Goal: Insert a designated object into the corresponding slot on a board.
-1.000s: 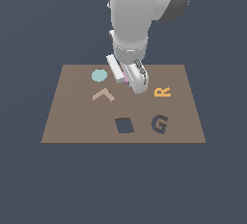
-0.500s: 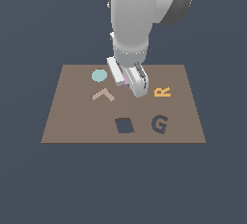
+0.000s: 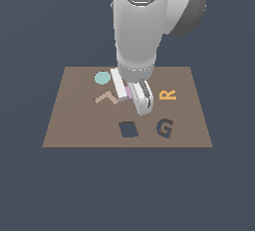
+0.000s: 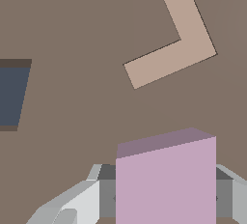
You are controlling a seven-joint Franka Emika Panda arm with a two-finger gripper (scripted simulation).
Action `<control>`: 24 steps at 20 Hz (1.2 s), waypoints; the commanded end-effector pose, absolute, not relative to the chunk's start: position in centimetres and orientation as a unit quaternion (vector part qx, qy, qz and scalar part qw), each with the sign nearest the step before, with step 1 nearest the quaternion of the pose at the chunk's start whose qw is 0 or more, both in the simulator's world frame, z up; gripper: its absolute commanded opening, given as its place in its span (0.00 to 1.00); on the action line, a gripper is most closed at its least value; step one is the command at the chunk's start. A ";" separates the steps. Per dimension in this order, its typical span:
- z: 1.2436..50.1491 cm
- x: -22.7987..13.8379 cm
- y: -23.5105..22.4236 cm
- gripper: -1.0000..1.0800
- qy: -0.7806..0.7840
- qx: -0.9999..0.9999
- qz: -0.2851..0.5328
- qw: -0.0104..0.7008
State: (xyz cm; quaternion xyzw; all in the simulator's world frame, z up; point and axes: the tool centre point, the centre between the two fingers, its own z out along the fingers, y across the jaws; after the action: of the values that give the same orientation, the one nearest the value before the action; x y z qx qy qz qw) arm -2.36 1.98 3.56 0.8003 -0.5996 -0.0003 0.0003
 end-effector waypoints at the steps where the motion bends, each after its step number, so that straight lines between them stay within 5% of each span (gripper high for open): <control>1: 3.7 -0.8 1.9 0.00 -0.610 0.792 0.000 0.000; 12: 3.9 6.1 1.2 0.00 -0.656 0.755 0.000 0.000; 24: 4.0 9.4 0.4 0.00 -0.677 0.736 0.000 0.000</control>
State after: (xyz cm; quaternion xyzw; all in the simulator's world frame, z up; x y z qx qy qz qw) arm 9.12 0.50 4.01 0.7372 -0.6757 -0.0006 0.0003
